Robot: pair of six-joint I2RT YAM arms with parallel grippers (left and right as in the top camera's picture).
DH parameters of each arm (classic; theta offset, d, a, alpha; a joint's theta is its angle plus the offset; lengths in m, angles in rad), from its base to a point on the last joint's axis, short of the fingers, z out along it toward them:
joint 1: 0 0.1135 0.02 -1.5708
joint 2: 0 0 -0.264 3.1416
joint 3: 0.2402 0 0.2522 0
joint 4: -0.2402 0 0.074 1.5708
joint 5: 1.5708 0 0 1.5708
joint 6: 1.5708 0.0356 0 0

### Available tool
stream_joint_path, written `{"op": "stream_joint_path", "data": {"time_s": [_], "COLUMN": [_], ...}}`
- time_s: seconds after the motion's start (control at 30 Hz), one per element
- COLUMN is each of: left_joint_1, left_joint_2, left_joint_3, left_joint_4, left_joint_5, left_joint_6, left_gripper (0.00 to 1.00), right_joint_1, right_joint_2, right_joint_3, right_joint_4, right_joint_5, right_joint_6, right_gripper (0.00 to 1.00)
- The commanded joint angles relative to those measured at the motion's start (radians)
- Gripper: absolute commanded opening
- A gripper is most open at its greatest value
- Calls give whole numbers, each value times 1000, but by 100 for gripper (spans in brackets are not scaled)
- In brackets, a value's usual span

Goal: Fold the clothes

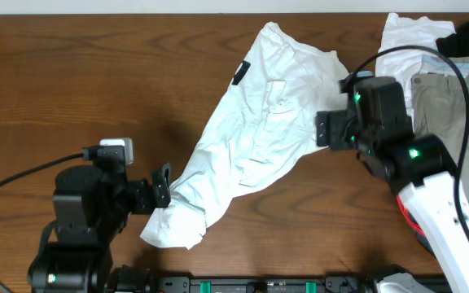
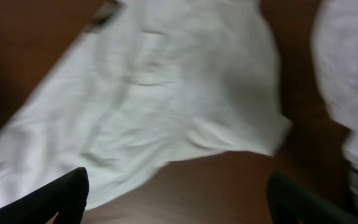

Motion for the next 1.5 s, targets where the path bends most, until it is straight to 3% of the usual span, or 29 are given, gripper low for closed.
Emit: {"op": "stream_joint_path", "data": {"time_s": [0.0,0.17,0.73,0.87,0.9,0.97,1.03,1.13,1.27,1.47], "left_joint_1": [3,3,3,3,3,3,3,3,1,-60], "left_joint_2": [51,117,213,214,214,214,214,214,214,216], "left_joint_3": [18,18,18,18,18,18,18,18,18,18], "left_joint_4": [-10,-10,-9,-9,-9,-10,-9,-1,18,68], "left_joint_5": [17,17,68,69,69,71,92,156,189,188], "left_joint_6": [-9,-10,-10,-10,-10,-10,-9,-9,-9,-9], "left_gripper": [98,98,98,98,98,98,98,98,98,98], "right_joint_1": [-71,-137,-178,-179,-179,-179,-181,-186,-215,-297], "right_joint_2": [105,273,610,642,646,661,670,676,676,676], "right_joint_3": [1,1,1,1,1,1,1,1,1,1], "right_joint_4": [-10,4,173,224,235,238,218,135,-19,-245], "right_joint_5": [72,-39,-32,-32,-35,-35,-16,73,165,141], "right_joint_6": [14,-88,-63,-56,-56,-56,-55,18,125,243], "right_gripper": [90,83,80,64,56,27,14,2,1,1]}}
